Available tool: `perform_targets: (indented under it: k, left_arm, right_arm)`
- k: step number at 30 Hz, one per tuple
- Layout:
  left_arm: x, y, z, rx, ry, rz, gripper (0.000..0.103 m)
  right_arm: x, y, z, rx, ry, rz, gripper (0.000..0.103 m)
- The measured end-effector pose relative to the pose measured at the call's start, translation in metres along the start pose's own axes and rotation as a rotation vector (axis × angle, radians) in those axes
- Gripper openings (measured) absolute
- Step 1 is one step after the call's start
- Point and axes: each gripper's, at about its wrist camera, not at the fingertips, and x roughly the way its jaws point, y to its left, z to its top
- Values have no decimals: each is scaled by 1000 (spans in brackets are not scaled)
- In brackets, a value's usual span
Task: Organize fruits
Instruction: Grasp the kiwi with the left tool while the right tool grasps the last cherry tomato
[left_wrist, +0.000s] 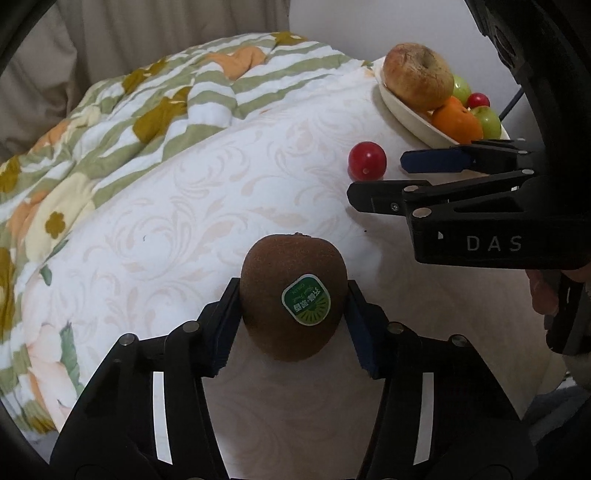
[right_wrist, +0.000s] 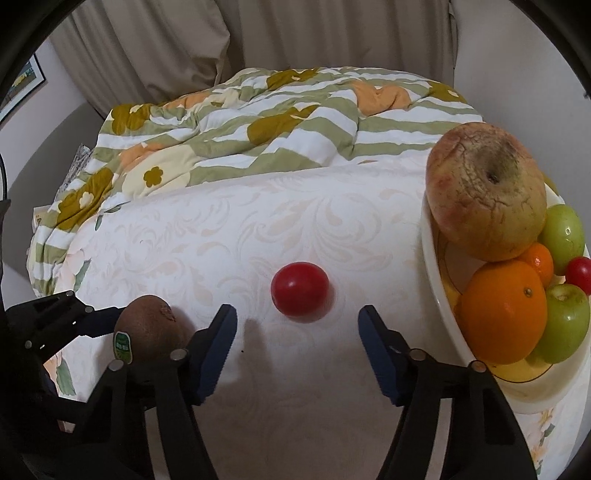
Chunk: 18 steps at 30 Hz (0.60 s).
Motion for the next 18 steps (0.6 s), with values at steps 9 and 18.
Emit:
perform_targets:
  k: [9, 18]
  left_arm:
    - [-5, 3, -7, -41, 6, 27, 60]
    - [-13, 18, -21, -119, 17, 59, 60]
  right_arm:
    - [8, 5, 2, -48, -2, -18, 53]
    - [15, 10, 11, -91, -20, -48, 30]
